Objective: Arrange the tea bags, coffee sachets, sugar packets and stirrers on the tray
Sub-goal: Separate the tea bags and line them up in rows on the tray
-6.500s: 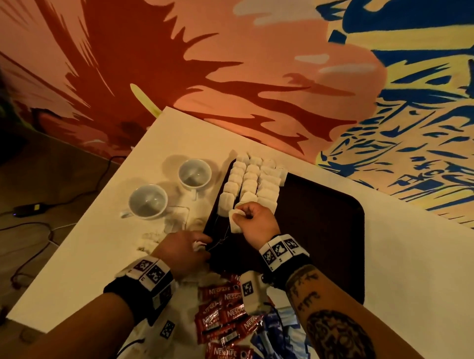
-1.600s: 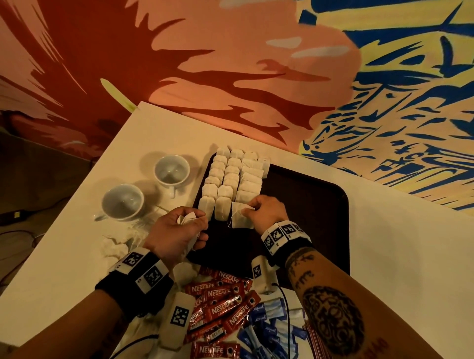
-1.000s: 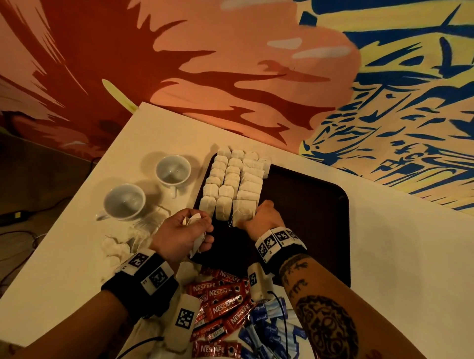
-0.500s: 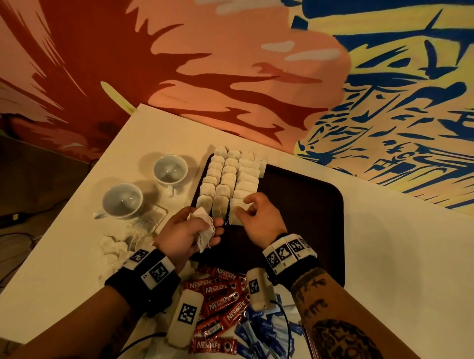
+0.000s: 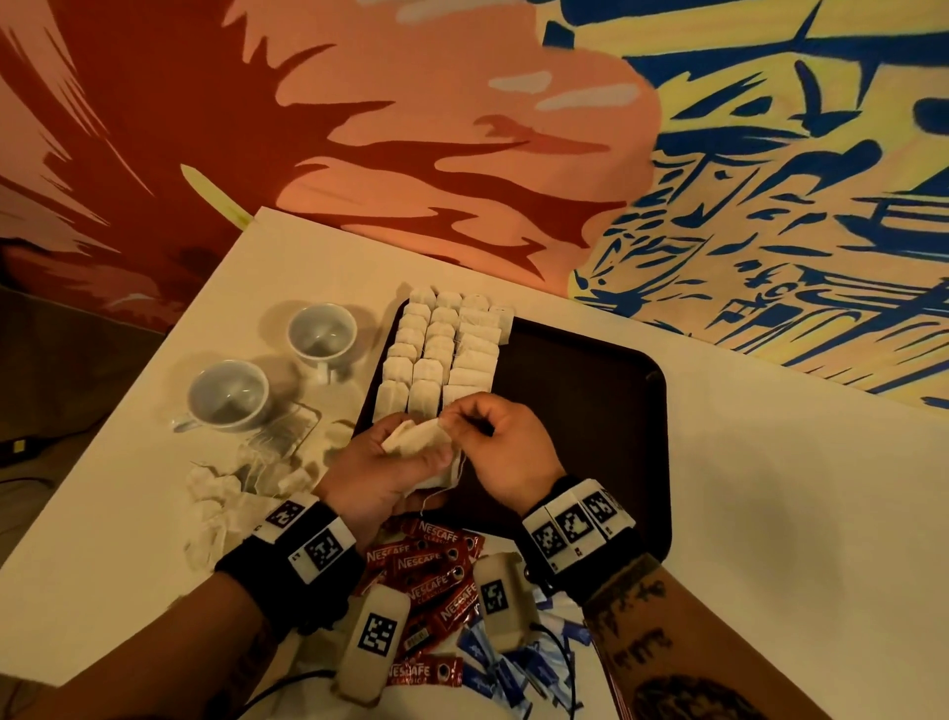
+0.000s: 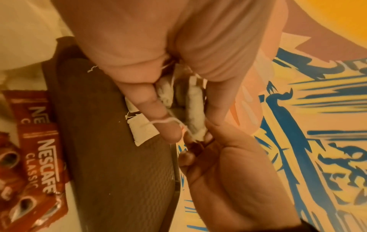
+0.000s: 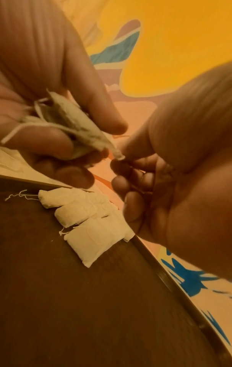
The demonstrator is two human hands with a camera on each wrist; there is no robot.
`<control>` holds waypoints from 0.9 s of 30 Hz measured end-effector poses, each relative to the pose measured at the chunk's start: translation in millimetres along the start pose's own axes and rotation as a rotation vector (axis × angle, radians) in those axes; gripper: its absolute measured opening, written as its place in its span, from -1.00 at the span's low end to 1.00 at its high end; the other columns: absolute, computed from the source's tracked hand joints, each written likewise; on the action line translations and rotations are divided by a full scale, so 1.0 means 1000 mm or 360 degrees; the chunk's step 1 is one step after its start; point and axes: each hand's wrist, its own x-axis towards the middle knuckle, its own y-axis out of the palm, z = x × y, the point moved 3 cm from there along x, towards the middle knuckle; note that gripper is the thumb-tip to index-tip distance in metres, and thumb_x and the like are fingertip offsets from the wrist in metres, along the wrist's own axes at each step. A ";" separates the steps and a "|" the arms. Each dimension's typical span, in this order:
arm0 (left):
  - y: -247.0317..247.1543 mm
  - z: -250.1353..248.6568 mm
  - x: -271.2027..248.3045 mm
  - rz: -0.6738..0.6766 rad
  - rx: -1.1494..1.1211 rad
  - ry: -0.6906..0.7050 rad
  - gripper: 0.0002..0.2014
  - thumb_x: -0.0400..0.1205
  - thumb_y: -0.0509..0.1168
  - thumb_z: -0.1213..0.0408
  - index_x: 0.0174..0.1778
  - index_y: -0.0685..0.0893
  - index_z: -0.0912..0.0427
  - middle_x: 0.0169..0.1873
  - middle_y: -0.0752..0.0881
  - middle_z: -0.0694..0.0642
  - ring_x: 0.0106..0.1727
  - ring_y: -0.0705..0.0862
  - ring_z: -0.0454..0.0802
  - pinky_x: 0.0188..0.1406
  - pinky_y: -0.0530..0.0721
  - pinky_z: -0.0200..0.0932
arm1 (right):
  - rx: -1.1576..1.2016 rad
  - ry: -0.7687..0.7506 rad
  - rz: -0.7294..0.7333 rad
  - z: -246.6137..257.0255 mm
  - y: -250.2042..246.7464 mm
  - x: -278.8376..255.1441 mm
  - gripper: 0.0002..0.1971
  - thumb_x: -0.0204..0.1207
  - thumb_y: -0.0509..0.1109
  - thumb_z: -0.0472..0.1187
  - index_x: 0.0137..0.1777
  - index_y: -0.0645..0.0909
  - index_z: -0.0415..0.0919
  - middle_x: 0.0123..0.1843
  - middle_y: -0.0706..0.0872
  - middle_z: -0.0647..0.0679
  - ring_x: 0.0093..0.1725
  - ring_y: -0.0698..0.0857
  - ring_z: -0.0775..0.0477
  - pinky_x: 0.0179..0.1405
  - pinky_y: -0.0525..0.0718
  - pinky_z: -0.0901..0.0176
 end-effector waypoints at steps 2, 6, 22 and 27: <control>0.000 0.000 -0.003 -0.0007 -0.0058 -0.0015 -0.55 0.31 0.59 0.28 0.12 0.70 0.18 0.00 0.81 0.26 0.00 0.79 0.20 -0.07 0.77 0.10 | -0.0035 0.0017 -0.0087 -0.004 -0.006 0.000 -0.89 0.63 0.45 -0.15 -0.12 0.72 0.07 -0.16 0.80 0.13 -0.15 0.73 0.25 -0.12 0.63 0.42; -0.001 0.000 -0.007 -0.0006 -0.0046 -0.0023 -0.62 0.37 0.54 0.28 0.10 0.73 0.19 -0.01 0.82 0.23 -0.09 0.80 0.07 -0.23 0.81 -0.05 | -0.0031 0.0002 -0.0167 -0.007 -0.011 -0.002 -0.90 0.65 0.43 -0.19 -0.09 0.71 0.00 -0.20 0.78 0.12 -0.24 0.70 0.25 -0.20 0.62 0.43; -0.036 0.006 0.000 -0.0423 0.0288 0.0035 -0.94 0.58 0.45 0.42 -0.09 0.71 0.23 -0.27 0.73 0.30 -0.35 0.67 0.13 -0.31 0.67 -0.05 | -0.0598 0.0292 0.0248 -0.040 -0.006 0.006 -0.93 0.64 0.38 -0.03 -0.03 0.70 0.10 -0.05 0.77 0.09 -0.08 0.73 0.10 -0.23 0.57 0.32; -0.043 -0.001 0.003 -0.0426 0.0131 -0.0018 -0.89 0.62 0.32 0.53 -0.07 0.65 0.25 -0.24 0.76 0.25 -0.32 0.70 0.11 -0.26 0.71 -0.06 | -0.0986 0.0357 0.0616 -0.046 0.005 0.027 -0.93 0.60 0.41 -0.07 -0.11 0.65 0.13 -0.01 0.72 0.10 -0.03 0.71 0.04 -0.24 0.58 0.27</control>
